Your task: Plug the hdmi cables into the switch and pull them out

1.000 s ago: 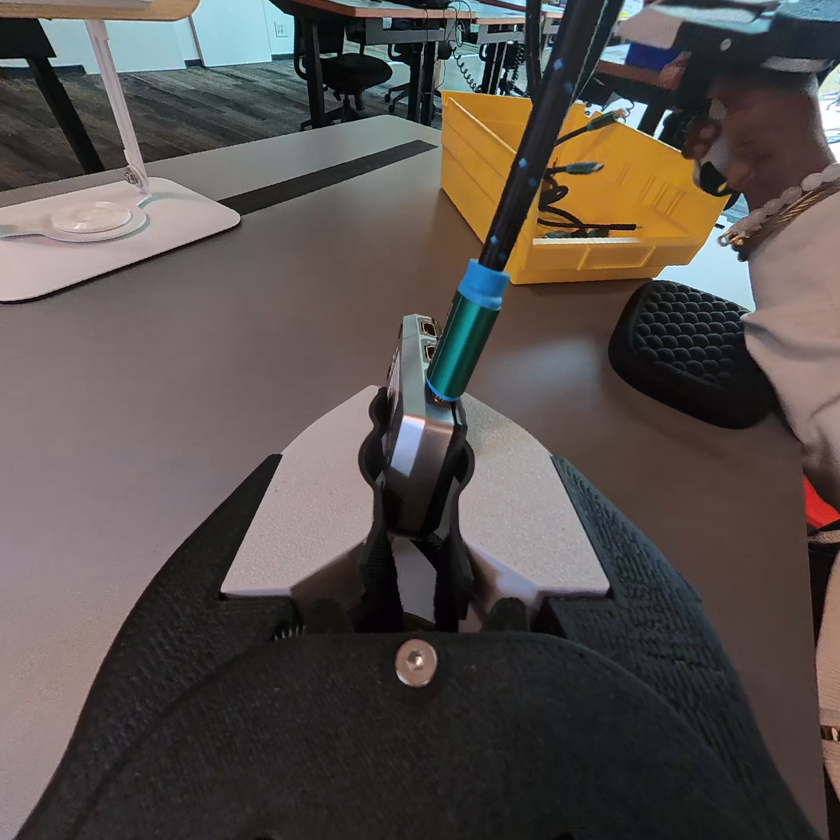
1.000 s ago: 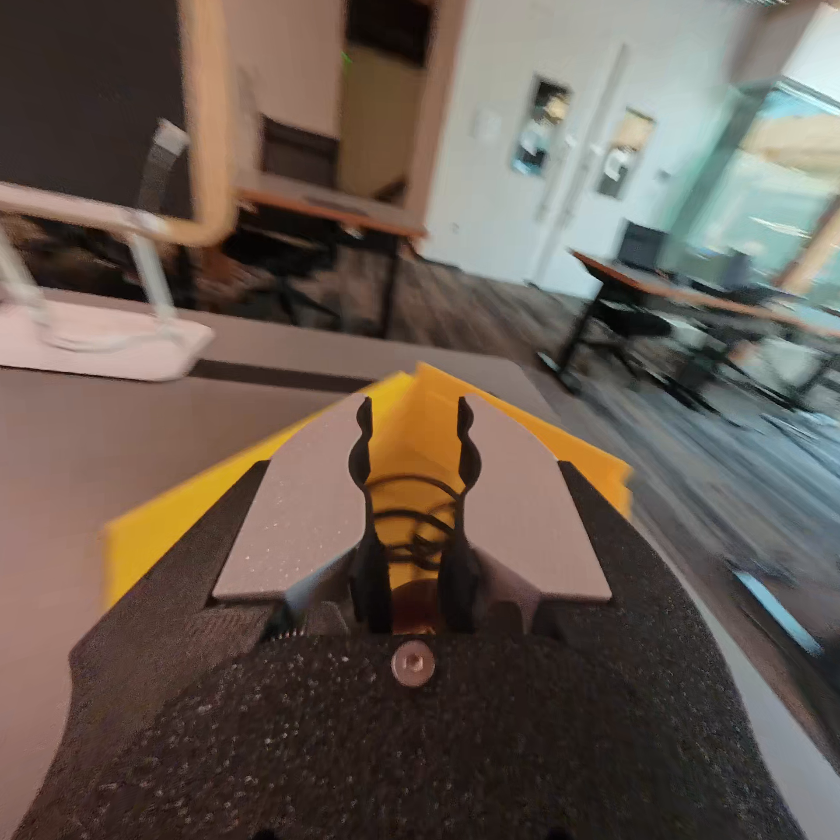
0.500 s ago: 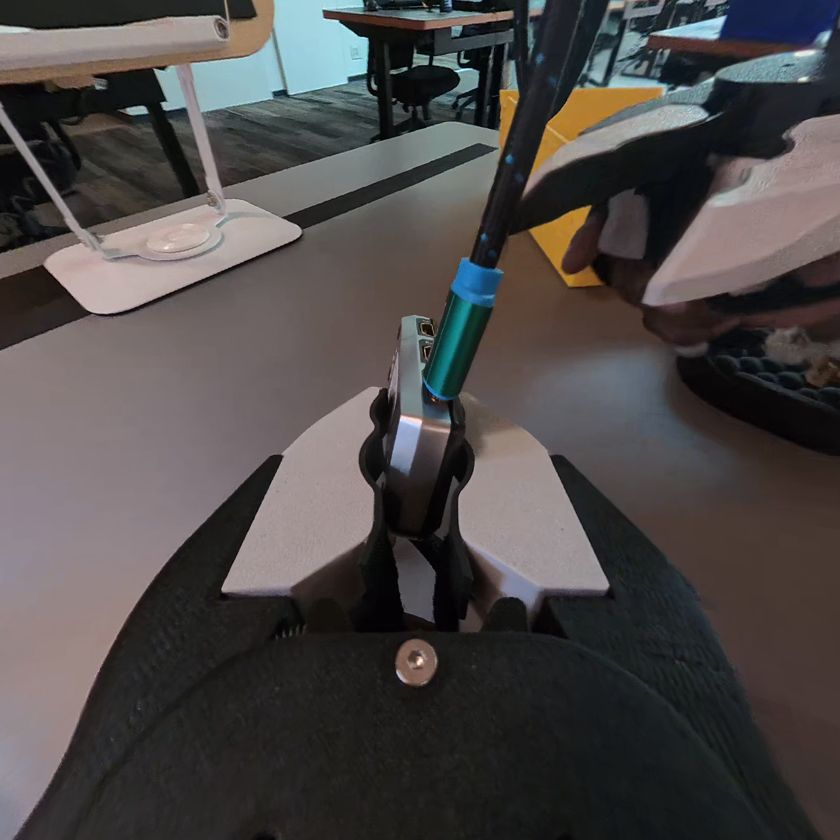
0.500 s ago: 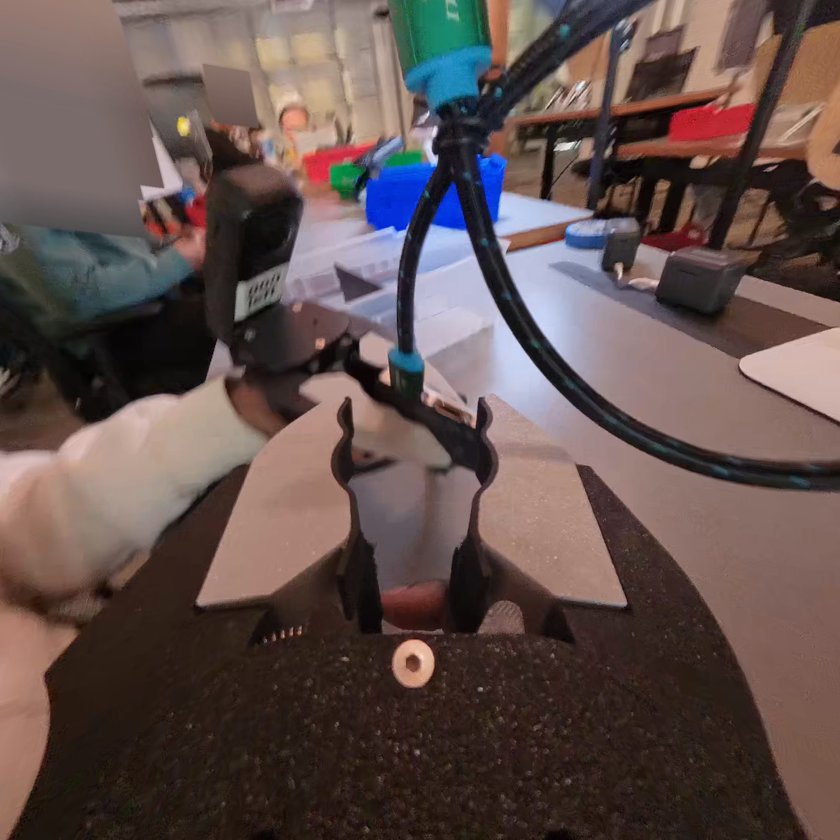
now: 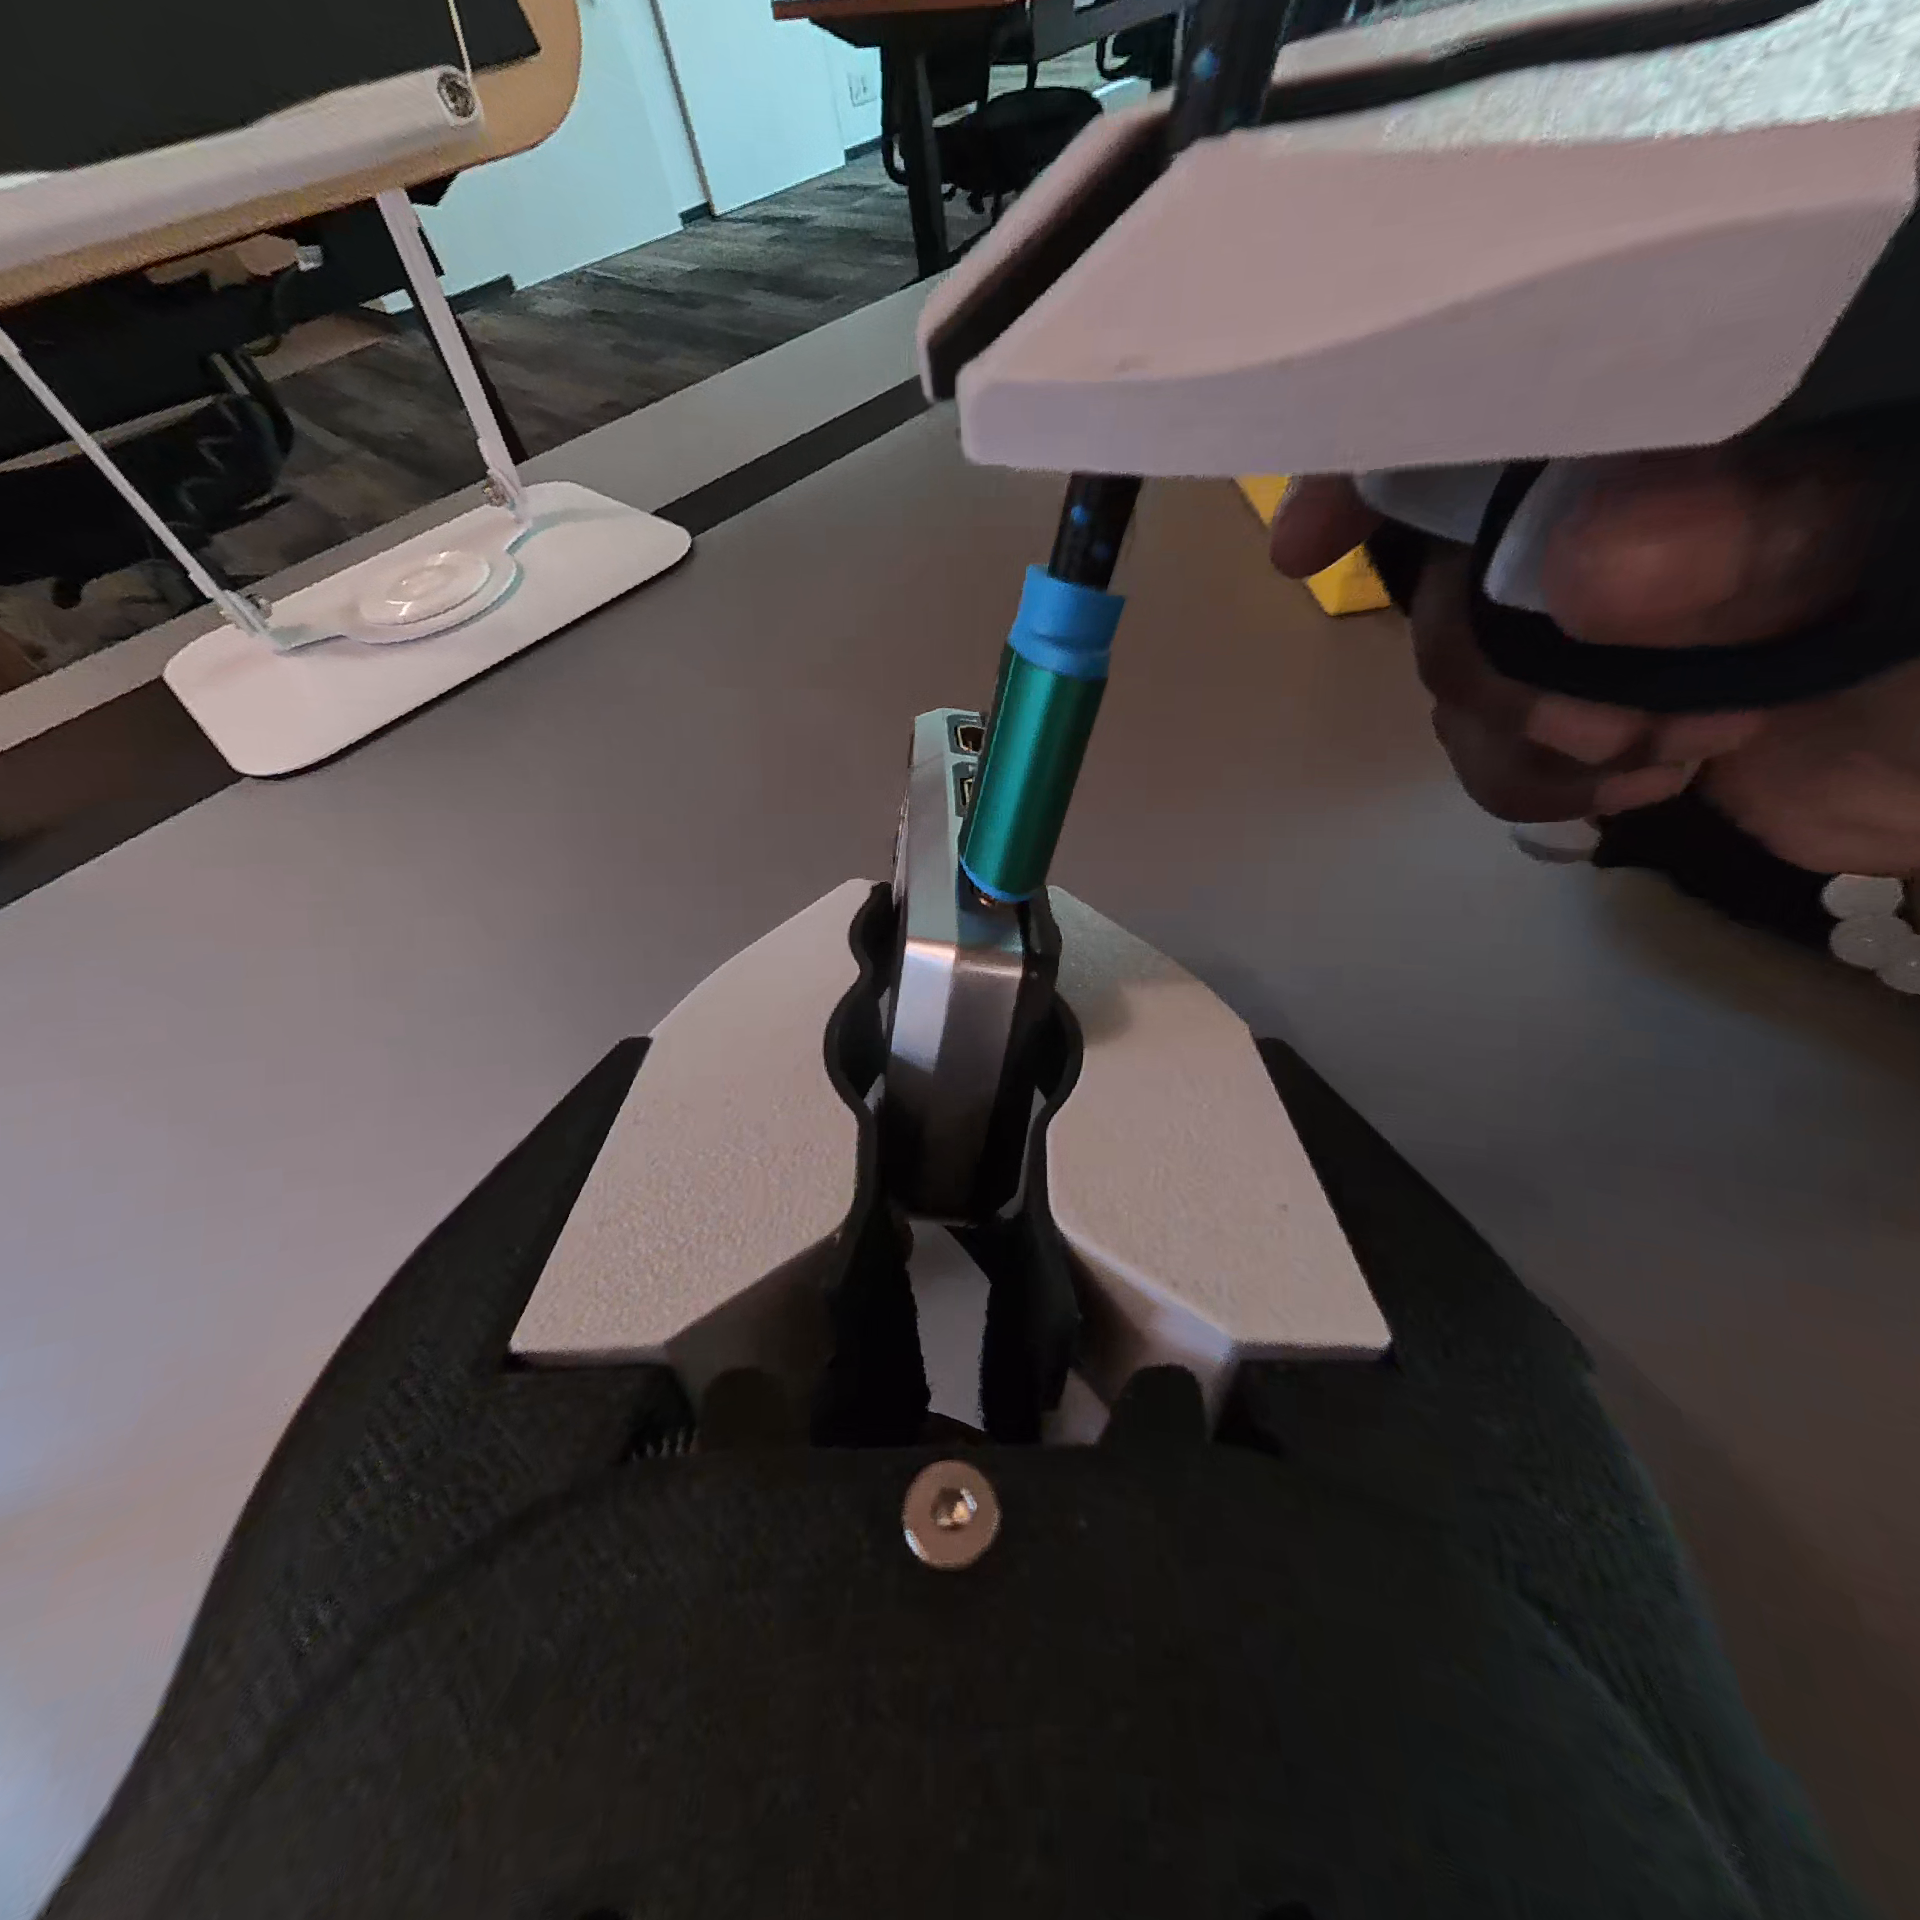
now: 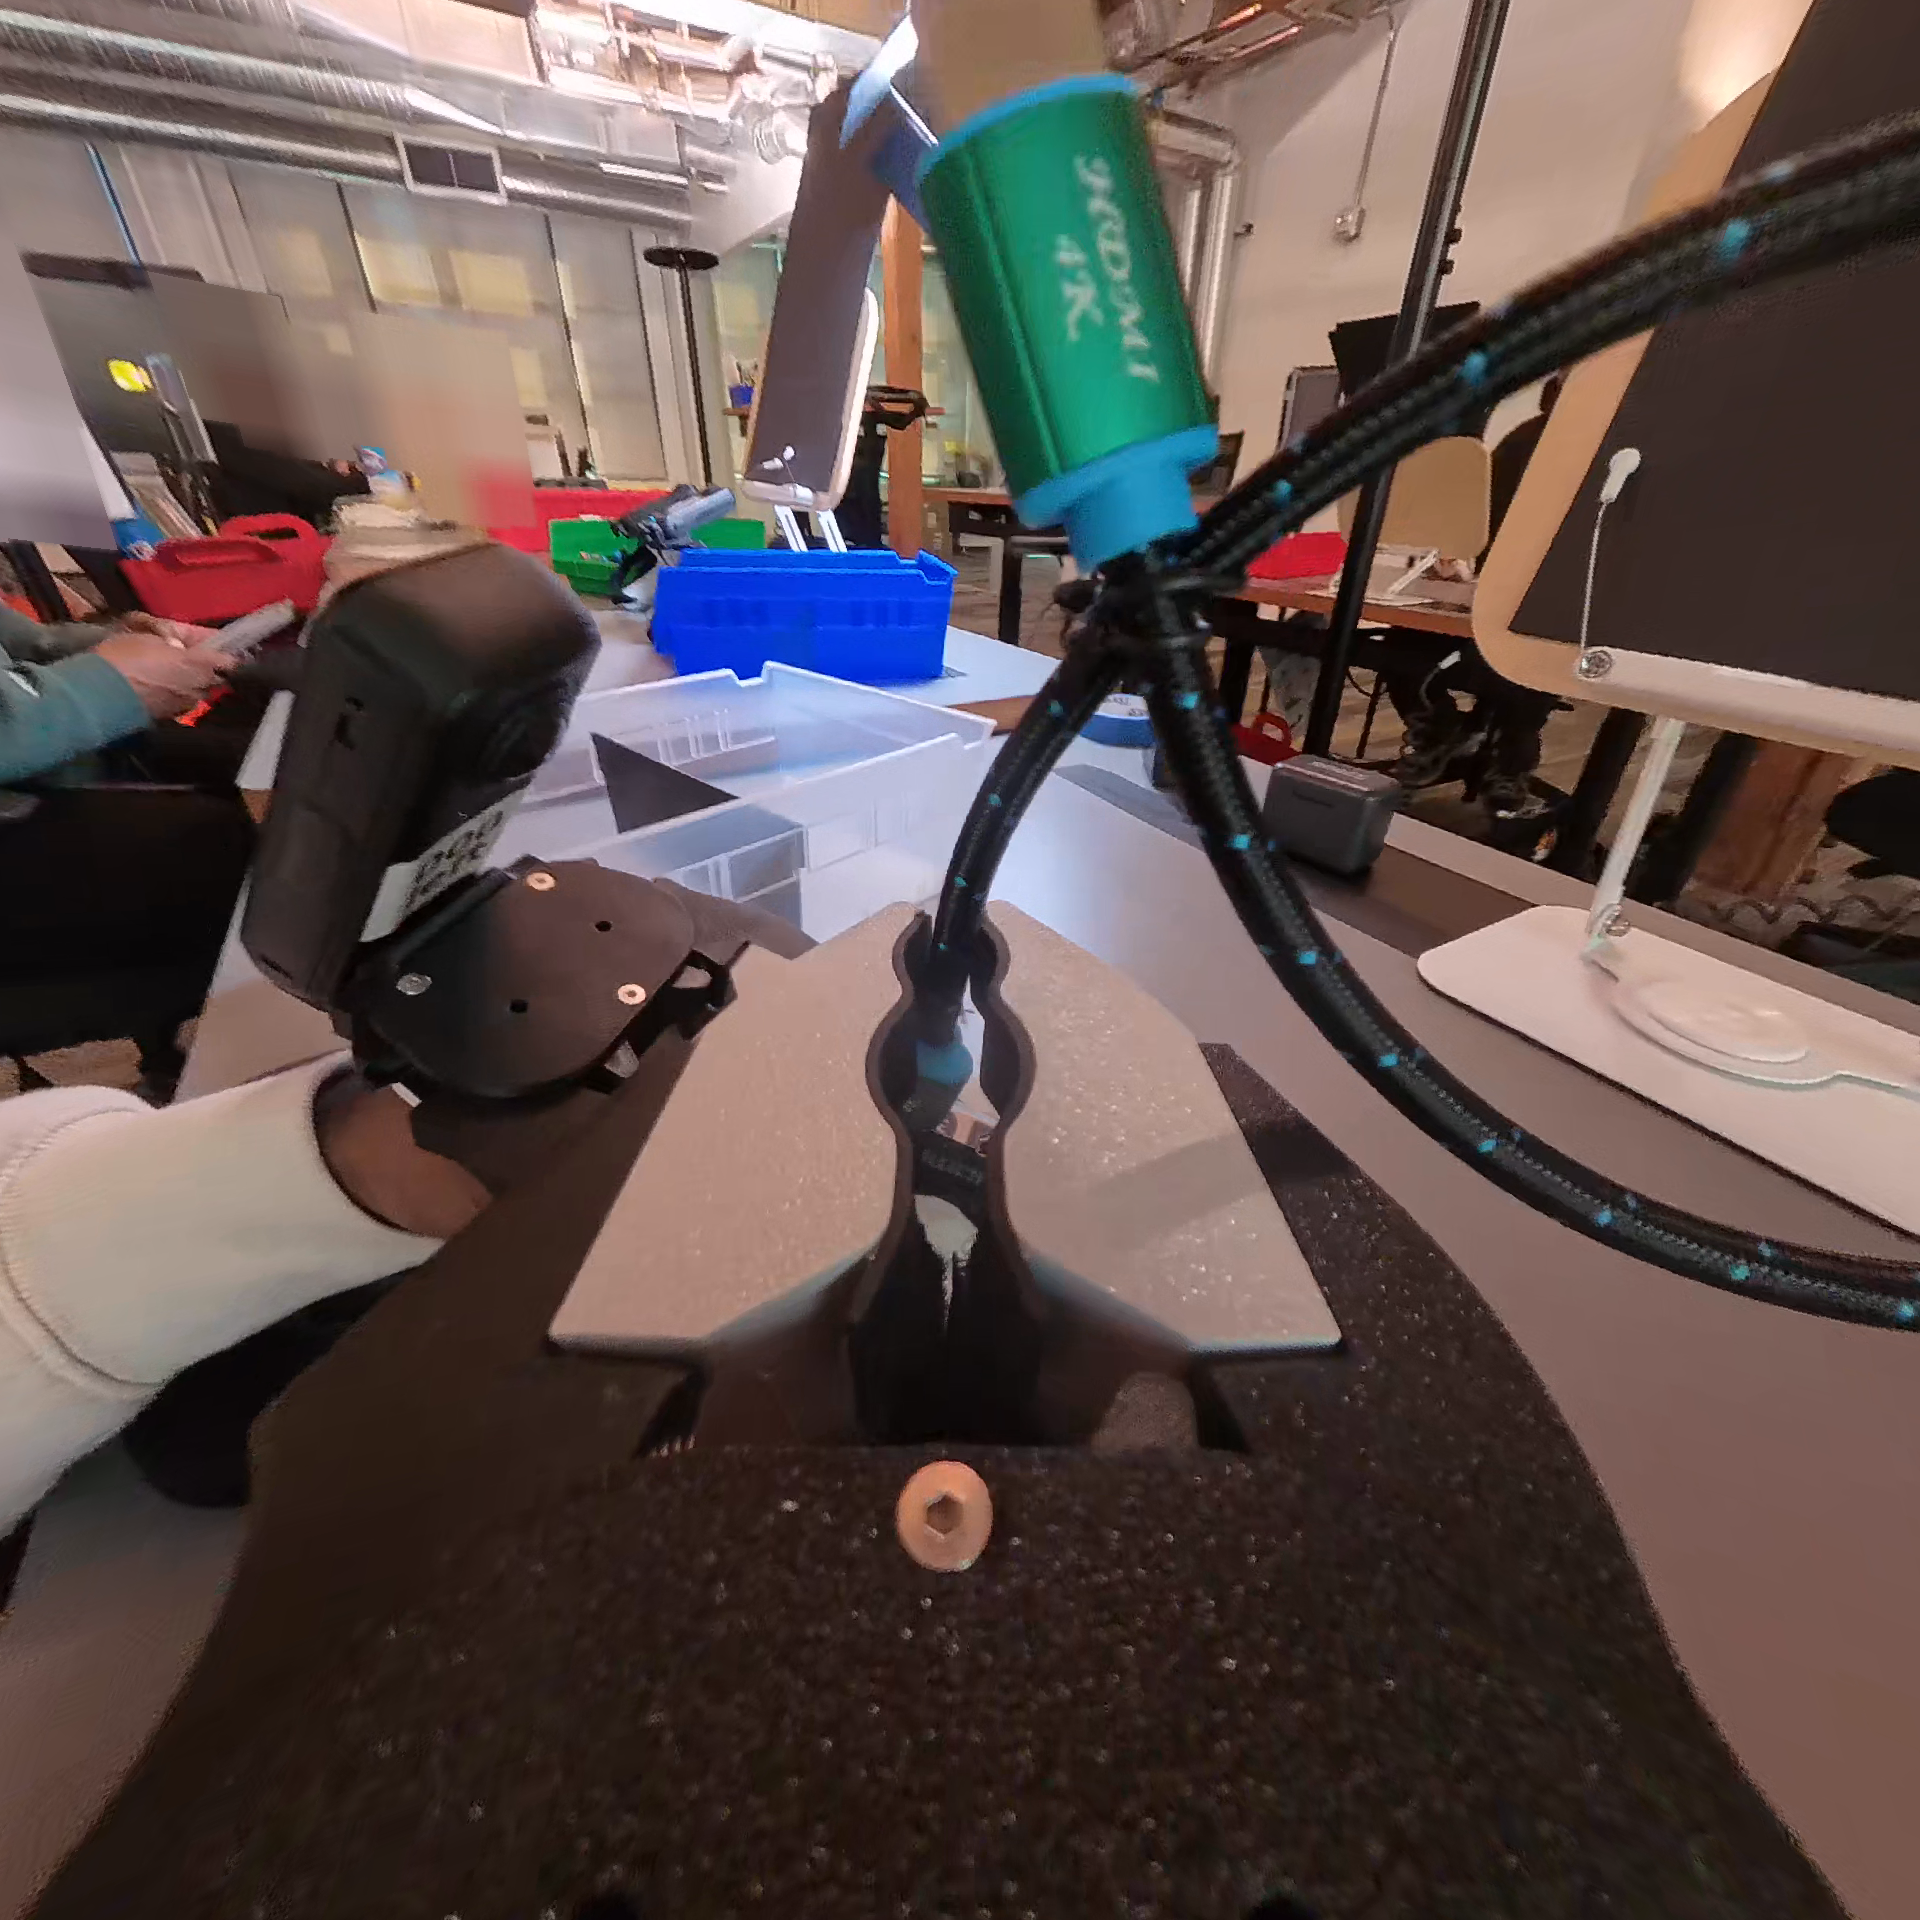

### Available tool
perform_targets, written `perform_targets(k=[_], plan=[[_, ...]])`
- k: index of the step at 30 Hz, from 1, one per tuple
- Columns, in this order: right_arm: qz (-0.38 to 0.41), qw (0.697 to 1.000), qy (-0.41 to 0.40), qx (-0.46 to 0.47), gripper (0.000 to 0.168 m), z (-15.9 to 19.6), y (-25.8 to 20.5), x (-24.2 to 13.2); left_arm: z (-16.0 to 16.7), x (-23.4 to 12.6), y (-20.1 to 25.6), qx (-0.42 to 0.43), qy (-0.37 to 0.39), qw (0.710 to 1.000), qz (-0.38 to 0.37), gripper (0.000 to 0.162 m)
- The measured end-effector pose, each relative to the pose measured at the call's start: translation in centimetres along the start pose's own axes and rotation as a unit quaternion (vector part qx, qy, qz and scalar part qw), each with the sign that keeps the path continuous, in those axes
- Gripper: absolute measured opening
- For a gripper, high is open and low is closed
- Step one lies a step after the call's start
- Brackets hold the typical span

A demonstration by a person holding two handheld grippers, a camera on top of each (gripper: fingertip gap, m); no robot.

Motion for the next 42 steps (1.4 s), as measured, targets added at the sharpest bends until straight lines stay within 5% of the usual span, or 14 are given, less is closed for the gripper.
perform_targets(k=[16,18,20,22,24,28,31,37,39,42], plan=[[-0.008,0.999,0.036,0.002,0.007,-1.2,0.5,-1.3,-0.6,0.5,1.4,-0.007,0.023,0.999,0.023,0.023],[0.010,0.960,0.277,0.039,0.006,-7.2,2.0,-6.4,2.3,1.6,1.0,0.079,-0.124,0.988,-0.041,0.028],[0.056,0.931,0.360,0.002,0.005,-12.9,3.5,-12.8,1.5,1.3,1.2,0.070,-0.073,0.994,-0.037,0.026],[0.103,0.970,0.199,-0.090,0.006,-14.4,4.1,-13.8,0.6,1.1,0.6,0.008,-0.034,0.999,-0.021,0.026],[0.179,0.971,0.073,-0.142,0.006,-14.3,5.3,-15.0,0.5,0.8,0.6,0.003,-0.021,1.000,-0.019,0.026],[0.377,0.913,-0.119,-0.102,0.006,-12.6,9.3,-19.9,0.4,0.5,0.7,0.007,-0.009,1.000,-0.013,0.026],[0.453,0.866,-0.206,-0.055,0.006,-10.5,11.6,-22.5,0.5,0.7,1.0,0.021,-0.015,1.000,-0.013,0.026],[0.404,0.793,-0.437,0.134,0.012,-2.0,16.7,-22.8,0.5,0.8,1.4,0.045,-0.025,0.999,-0.011,0.026],[0.393,0.760,-0.490,0.169,0.044,0.5,17.5,-22.6,0.5,0.7,1.3,0.043,-0.022,0.999,-0.009,0.026],[0.403,0.806,-0.413,0.134,0.059,0.0,17.3,-21.8,0.5,0.7,1.2,0.039,-0.020,0.999,-0.008,0.026]])
Point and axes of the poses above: each gripper's, where its closed fingertips meet, x out along the fingers, z out of its underside, y = z × x across the jaws, the point moved 8 cm from there along -x, back along the fingers, and after that the axes turned 5 degrees about x, right-handed, at the moved point
